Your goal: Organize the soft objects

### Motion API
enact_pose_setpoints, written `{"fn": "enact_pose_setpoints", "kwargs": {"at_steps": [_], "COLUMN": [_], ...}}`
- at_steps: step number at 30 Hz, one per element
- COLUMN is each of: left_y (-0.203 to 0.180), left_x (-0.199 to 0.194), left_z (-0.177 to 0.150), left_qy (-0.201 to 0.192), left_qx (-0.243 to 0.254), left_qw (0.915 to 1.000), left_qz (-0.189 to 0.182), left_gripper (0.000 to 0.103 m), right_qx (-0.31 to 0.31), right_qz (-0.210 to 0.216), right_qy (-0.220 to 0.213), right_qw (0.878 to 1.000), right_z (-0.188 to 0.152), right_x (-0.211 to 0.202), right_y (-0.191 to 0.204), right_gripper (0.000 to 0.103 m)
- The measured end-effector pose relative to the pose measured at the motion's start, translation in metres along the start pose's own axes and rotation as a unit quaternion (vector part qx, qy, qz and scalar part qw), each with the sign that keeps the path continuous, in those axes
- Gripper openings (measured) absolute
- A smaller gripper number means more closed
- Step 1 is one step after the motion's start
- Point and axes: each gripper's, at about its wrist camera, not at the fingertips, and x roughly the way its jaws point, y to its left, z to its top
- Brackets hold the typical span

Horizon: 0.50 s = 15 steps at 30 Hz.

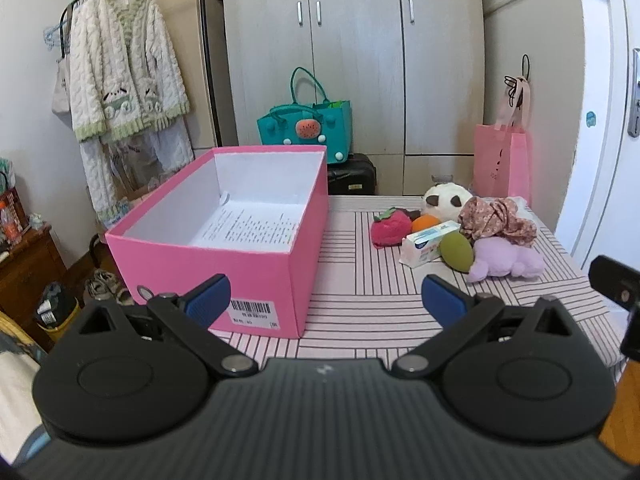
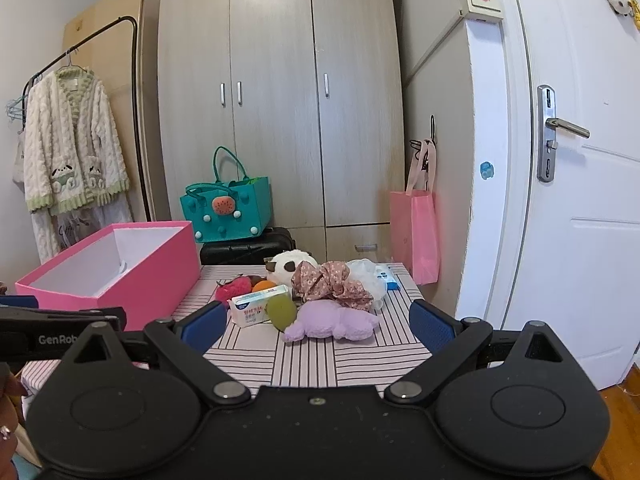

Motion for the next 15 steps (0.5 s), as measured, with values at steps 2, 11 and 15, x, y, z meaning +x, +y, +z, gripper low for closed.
{"fn": "enact_pose_setpoints", "kwargs": {"at_steps": [2,11,15], "left_y": [0.0028,0.0078,0.007], "left_x": [0.0017,0.0019,0.0007], "left_z": [-0.0023,-0.0064,-0.0077], "left_qy": [0.002,-0.012,-0.022], "left_qx": [-0.004,-0.003,0.001], "left_qw": [1.0,0.9999,0.9996], "left_qz": [0.001,0.009,0.016], "left_gripper": [0.103,0.103,0.103], "right_qx": [-0.001,-0.007,-0.007], "right_qz": [-0.002,-0.004,-0.004], "right_qy": [0.005,0.012,0.011], "right_qw": [1.0,1.0,1.0], "right_z": [-0.001,-0.0037,-0.0043], "right_x": [0.0015,0.0044,0.0037], "right_y": [0.0005,0.0051,0.0051], "right_gripper": [0.1,0.1,0.1]}}
